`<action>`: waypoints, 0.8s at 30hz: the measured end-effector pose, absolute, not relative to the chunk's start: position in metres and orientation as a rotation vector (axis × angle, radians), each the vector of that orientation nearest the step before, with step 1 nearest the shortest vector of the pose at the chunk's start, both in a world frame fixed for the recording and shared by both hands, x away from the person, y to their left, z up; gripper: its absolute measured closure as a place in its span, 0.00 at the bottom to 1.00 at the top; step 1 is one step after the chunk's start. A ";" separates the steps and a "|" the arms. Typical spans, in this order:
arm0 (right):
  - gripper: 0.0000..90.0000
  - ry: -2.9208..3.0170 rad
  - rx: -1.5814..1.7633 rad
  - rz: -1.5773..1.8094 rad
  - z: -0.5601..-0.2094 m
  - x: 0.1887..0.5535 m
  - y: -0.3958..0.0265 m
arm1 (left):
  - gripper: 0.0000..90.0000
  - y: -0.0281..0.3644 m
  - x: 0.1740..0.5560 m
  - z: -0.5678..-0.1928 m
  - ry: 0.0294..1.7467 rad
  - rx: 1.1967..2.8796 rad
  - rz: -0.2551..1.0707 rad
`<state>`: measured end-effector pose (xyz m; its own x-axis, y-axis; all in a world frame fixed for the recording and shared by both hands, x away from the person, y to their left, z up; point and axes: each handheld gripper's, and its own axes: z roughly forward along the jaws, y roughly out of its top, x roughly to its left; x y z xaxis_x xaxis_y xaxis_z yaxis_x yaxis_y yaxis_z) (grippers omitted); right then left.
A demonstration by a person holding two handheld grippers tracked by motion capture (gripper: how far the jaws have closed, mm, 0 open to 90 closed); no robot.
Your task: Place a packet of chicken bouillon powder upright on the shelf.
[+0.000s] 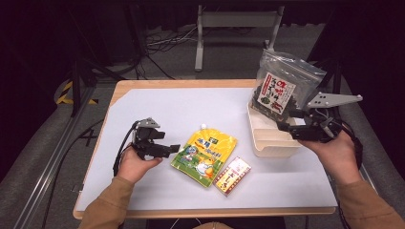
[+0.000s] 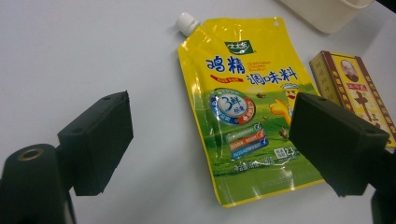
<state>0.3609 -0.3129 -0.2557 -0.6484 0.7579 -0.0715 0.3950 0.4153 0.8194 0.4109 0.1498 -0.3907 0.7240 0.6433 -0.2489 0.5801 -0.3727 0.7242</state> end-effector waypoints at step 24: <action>0.40 2.306 0.957 1.197 -0.278 0.364 -0.289 | 0.13 0.117 0.419 -0.427 0.992 2.176 -0.025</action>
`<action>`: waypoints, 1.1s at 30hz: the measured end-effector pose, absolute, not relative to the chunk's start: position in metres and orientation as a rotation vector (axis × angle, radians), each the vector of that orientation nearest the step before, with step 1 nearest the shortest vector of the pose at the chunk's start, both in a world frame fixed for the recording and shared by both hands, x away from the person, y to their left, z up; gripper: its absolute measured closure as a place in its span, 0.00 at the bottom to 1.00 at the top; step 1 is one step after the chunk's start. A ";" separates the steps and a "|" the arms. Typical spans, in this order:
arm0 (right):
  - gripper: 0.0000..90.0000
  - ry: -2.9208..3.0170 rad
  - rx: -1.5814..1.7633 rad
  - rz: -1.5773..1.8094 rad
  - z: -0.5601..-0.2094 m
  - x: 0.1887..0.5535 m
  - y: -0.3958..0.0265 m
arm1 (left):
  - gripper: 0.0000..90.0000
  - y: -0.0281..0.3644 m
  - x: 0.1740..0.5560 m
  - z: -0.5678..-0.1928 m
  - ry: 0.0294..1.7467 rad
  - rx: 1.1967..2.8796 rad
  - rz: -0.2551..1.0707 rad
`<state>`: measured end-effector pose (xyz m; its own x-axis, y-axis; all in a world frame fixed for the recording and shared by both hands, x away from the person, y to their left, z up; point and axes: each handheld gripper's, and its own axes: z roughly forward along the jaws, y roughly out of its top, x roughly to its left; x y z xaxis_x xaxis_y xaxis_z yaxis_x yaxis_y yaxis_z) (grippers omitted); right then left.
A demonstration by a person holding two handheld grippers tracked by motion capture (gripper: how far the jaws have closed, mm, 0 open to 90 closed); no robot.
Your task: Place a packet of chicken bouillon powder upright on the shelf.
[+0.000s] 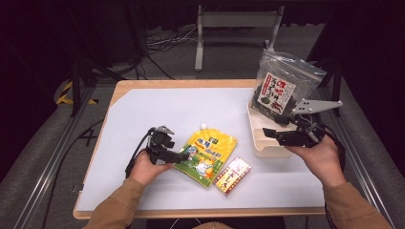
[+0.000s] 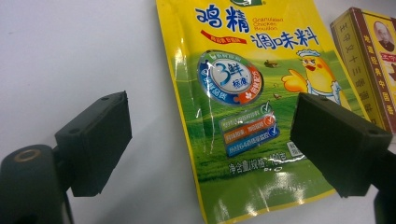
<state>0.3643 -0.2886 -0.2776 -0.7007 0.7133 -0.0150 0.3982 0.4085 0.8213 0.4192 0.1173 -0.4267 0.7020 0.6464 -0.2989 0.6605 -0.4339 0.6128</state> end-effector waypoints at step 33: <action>0.39 2.334 0.976 1.205 -0.295 0.366 -0.282 | 0.46 0.106 0.417 -0.438 1.046 2.150 -0.229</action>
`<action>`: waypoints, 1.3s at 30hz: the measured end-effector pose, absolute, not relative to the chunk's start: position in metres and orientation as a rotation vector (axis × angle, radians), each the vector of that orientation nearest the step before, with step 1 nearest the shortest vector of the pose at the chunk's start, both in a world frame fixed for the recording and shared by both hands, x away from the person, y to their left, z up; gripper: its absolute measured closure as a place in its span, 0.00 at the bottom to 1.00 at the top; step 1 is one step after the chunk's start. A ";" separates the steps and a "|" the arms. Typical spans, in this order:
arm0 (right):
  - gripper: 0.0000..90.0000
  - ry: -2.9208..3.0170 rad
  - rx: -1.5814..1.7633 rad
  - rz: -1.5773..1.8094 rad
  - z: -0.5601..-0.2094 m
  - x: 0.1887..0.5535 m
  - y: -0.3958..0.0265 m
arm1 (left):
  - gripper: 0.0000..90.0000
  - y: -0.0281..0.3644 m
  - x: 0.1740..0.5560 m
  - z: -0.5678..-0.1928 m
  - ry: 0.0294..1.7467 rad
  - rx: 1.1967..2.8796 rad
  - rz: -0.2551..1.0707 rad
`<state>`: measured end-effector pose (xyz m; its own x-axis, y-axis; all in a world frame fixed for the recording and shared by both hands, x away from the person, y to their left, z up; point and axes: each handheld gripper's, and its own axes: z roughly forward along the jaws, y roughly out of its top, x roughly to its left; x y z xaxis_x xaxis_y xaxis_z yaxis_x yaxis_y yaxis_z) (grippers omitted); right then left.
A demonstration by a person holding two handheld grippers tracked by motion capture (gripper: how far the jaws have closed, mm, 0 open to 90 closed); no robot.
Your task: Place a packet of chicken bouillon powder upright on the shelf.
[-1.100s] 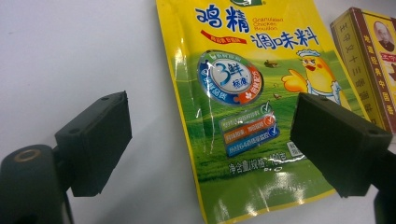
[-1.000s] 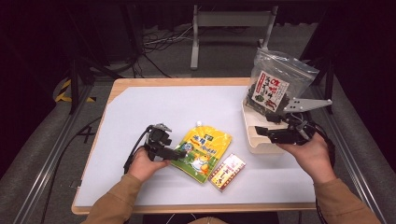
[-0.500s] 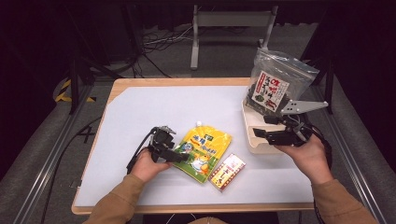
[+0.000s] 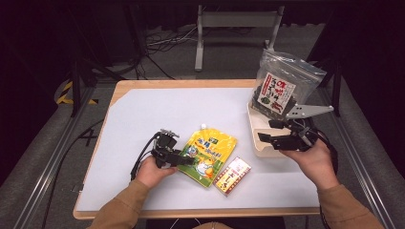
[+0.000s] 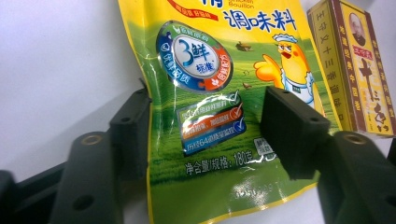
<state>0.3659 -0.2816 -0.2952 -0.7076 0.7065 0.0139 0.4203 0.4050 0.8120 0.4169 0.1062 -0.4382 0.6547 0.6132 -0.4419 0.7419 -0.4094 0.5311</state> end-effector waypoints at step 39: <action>0.39 2.372 0.955 1.201 -0.306 0.368 -0.272 | 0.94 0.117 0.390 -0.407 0.878 2.010 -0.102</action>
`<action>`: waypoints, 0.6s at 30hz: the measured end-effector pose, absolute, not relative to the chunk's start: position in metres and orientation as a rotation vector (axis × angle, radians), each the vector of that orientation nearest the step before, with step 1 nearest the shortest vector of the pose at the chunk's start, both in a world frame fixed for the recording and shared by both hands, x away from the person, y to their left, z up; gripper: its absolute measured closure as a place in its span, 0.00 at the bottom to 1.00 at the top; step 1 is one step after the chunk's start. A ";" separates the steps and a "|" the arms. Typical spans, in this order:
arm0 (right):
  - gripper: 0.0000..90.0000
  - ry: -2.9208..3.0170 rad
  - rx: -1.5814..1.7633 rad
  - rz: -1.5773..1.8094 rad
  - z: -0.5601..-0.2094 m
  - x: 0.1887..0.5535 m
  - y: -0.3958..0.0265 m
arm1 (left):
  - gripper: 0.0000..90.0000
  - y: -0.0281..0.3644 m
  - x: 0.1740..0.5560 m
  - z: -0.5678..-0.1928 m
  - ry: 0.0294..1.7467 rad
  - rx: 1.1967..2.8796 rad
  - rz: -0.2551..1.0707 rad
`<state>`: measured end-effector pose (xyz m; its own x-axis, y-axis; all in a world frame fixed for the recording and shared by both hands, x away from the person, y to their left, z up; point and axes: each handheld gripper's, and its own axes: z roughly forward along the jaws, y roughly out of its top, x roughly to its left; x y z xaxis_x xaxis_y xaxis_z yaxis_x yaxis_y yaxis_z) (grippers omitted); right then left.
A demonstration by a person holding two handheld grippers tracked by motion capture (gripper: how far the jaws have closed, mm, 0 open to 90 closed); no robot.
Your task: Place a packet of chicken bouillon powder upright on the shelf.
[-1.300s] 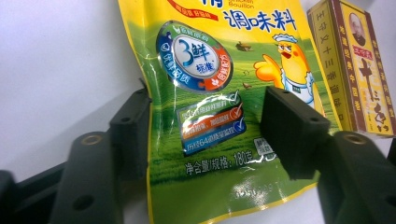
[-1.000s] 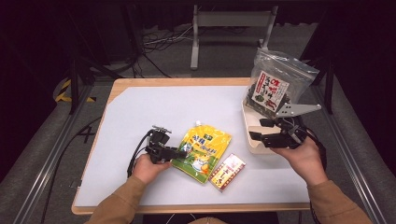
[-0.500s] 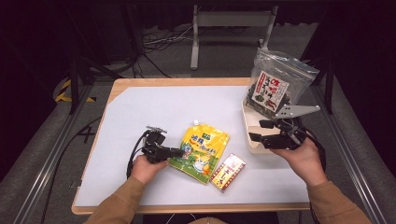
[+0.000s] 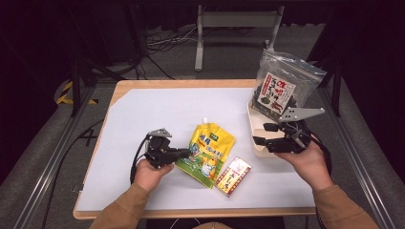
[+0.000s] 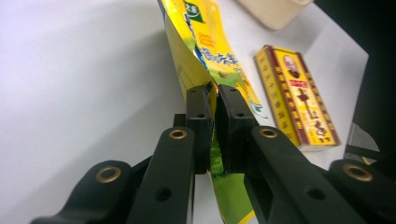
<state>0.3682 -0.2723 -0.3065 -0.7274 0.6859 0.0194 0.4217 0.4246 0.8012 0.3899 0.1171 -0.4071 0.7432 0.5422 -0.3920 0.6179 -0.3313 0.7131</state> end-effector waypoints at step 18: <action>0.39 2.415 0.923 1.191 -0.313 0.373 -0.260 | 0.95 0.106 0.361 -0.377 0.656 2.059 0.075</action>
<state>0.3732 -0.2601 -0.3129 -0.7509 0.6601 0.0182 0.4164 0.4518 0.7890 0.3606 0.1064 -0.3768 0.8548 0.4786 -0.2006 0.4212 -0.4140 0.8070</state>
